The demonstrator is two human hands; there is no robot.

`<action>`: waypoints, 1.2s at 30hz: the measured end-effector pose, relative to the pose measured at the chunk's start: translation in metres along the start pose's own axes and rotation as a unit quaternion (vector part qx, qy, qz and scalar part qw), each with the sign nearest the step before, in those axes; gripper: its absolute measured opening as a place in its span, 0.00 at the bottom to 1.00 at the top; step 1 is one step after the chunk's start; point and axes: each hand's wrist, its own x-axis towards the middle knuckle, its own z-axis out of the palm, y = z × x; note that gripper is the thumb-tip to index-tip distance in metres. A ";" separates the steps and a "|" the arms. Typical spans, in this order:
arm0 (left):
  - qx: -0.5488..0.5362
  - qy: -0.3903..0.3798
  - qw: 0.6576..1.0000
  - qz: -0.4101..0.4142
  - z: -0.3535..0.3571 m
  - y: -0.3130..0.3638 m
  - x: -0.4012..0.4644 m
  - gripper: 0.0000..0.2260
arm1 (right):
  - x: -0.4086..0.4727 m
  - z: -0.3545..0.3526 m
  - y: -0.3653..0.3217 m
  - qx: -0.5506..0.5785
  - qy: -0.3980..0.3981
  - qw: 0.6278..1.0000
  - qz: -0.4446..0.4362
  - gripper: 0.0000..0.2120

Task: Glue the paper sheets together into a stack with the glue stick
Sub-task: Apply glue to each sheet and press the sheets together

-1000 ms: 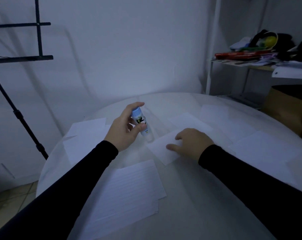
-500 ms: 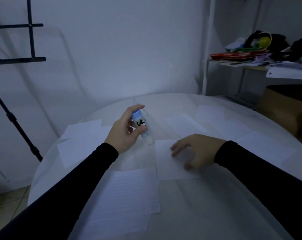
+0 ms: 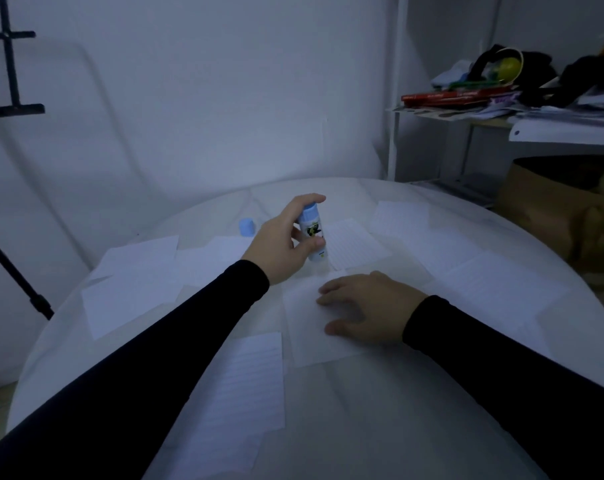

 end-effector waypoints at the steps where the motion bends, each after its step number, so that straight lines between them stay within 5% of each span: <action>1: -0.001 -0.003 1.000 -0.001 0.003 0.000 0.004 0.24 | -0.002 0.000 0.002 0.007 0.003 1.000 -0.003 0.24; 36: 0.035 -0.098 0.995 0.008 -0.003 -0.007 0.000 0.24 | 0.001 0.003 0.014 0.137 0.044 0.989 -0.019 0.20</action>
